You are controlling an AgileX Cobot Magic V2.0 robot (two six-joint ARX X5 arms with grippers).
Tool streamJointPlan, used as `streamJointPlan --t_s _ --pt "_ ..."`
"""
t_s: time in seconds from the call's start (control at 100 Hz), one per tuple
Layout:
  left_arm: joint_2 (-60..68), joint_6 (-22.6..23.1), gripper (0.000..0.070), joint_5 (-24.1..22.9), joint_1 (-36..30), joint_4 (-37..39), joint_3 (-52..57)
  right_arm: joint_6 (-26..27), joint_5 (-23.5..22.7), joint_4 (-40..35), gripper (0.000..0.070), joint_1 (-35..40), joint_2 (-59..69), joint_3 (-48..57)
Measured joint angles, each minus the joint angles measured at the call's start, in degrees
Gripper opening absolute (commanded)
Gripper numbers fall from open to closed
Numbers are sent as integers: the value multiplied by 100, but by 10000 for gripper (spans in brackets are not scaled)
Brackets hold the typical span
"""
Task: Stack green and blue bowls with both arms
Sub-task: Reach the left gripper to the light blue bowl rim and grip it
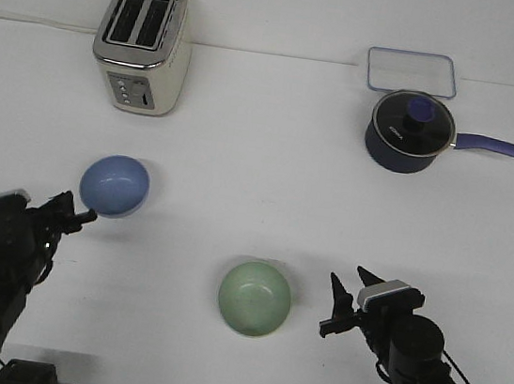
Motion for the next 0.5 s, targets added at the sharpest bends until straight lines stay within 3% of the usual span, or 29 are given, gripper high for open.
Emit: streamJointPlan --t_s 0.06,0.27,0.5 --pt "531 37 470 7 44 -94 317 39 -2 0 341 0 -79 -44" --pt "1897 186 467 151 205 -328 1097 92 -4 39 341 2 -142 -66" --pt "3099 275 467 313 476 -313 1213 90 -2 39 341 0 -142 -68"
